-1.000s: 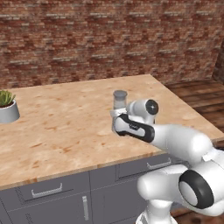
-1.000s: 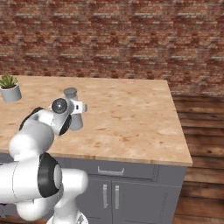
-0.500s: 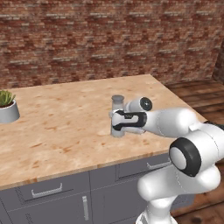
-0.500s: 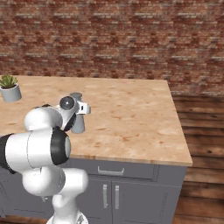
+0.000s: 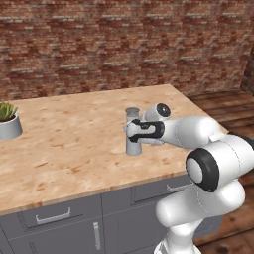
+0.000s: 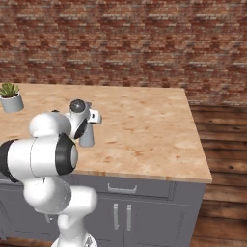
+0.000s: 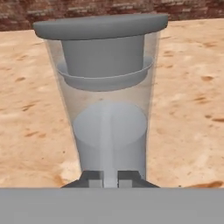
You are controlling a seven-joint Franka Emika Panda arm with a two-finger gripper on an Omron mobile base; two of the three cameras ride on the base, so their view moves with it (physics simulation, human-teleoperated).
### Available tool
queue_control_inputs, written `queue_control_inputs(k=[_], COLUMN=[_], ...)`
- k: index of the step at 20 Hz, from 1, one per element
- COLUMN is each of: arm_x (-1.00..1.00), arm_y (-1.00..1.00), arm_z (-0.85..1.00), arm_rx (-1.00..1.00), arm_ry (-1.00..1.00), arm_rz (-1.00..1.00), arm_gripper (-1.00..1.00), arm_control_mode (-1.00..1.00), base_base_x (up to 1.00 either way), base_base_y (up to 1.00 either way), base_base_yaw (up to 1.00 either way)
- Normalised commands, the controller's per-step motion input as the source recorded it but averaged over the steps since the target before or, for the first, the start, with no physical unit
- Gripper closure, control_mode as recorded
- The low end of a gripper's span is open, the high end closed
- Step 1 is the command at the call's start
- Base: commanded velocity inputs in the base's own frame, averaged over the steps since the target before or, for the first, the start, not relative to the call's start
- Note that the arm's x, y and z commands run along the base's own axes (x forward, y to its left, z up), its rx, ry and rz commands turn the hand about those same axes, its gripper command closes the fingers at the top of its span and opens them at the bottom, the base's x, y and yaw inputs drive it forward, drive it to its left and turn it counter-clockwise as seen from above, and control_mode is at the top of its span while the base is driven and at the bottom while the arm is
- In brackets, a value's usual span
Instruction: Place the pitcher and cup on the dining counter for serving.
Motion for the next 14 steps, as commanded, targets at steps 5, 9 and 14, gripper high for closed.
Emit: queue_control_inputs(k=[5,9,14], arm_x=[-0.02,-0.42,-0.73], arm_y=[0.02,0.00,0.00], arm_z=[-0.01,0.08,0.34], arm_rx=[0.00,0.00,0.00], arm_ry=[0.02,0.00,0.00], arm_rz=[0.00,0.00,0.00], arm_gripper=[-1.00,-1.00,-1.00], arm_control_mode=[-1.00,-1.00,-1.00], base_base_x=[0.00,0.00,0.00], base_base_y=[0.00,0.00,0.00], base_base_yaw=[0.00,0.00,0.00])
